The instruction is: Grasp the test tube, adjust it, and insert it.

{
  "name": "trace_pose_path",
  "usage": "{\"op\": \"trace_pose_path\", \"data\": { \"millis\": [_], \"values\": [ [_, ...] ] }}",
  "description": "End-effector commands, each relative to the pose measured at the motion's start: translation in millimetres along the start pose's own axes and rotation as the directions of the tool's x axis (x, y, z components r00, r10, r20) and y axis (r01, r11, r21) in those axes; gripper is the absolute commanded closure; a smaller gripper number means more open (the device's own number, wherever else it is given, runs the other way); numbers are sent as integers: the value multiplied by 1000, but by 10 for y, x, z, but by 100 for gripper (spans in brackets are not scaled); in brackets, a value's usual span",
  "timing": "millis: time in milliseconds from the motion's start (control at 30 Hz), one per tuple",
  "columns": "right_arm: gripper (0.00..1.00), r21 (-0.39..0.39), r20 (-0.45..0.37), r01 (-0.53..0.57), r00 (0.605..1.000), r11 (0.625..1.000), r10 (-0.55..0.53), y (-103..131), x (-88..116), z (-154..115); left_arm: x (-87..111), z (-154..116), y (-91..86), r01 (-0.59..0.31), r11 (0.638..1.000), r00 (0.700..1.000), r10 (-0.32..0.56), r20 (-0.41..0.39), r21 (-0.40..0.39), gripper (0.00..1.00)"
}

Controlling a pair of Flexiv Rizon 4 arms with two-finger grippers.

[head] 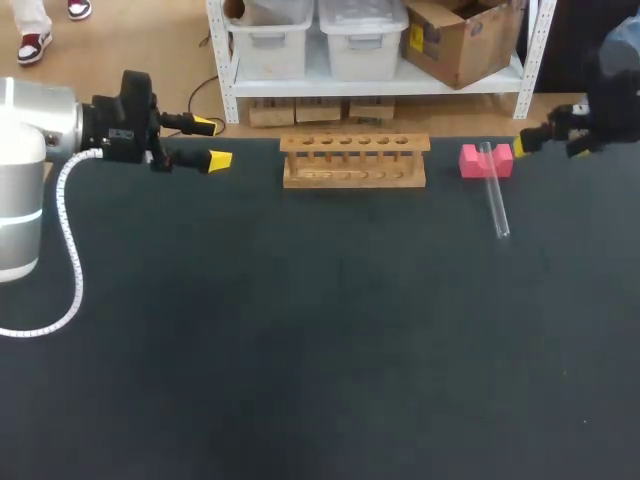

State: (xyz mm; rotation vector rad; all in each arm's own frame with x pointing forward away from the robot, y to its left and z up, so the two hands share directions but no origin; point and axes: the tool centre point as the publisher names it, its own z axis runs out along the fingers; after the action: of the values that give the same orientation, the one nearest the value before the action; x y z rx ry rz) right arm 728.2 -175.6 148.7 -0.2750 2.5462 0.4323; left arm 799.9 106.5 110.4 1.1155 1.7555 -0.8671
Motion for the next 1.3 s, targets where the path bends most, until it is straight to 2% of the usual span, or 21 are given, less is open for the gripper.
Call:
{"op": "trace_pose_path", "data": {
  "millis": [33, 200, 267, 367, 1000, 1033, 1100, 1300],
  "values": [
    [0, 414, 127, -13, 991, 910, -43, 71, 82, 40, 13, -3, -16, -2, 1000, 1000, 2, 5, -4, 0],
    [0, 417, 207, -32, 976, 909, -61, 55, 109, 83, 13, -3, -16, -2, 1000, 1000, 2, 5, -4, 0],
    [0, 420, 210, -38, 976, 907, -56, 45, 111, 106, 13, -3, -16, -2, 1000, 1000, 2, 5, -4, 0],
    [0, 421, 167, -56, 986, 906, -16, 33, 65, 128, 13, -3, -16, -2, 1000, 1000, 2, 5, -4, 0],
    [0, 421, 167, -56, 986, 906, -16, 33, 65, 128, 13, -3, -16, -2, 1000, 1000, 2, 5, -4, 0],
    [0, 414, 198, -47, 979, 909, -40, 80, 19, 194, 13, -3, -16, -2, 1000, 1000, 2, 5, -4, 0],
    [0, 446, 268, -67, 961, 893, -62, 148, -51, 312, 13, -3, -16, -2, 1000, 1000, 2, 5, -4, 0],
    [0, 414, 409, -125, 911, 902, -61, 222, -134, 547, 13, -3, -16, -2, 1000, 1000, 2, 5, -4, 0]
  ]
}}
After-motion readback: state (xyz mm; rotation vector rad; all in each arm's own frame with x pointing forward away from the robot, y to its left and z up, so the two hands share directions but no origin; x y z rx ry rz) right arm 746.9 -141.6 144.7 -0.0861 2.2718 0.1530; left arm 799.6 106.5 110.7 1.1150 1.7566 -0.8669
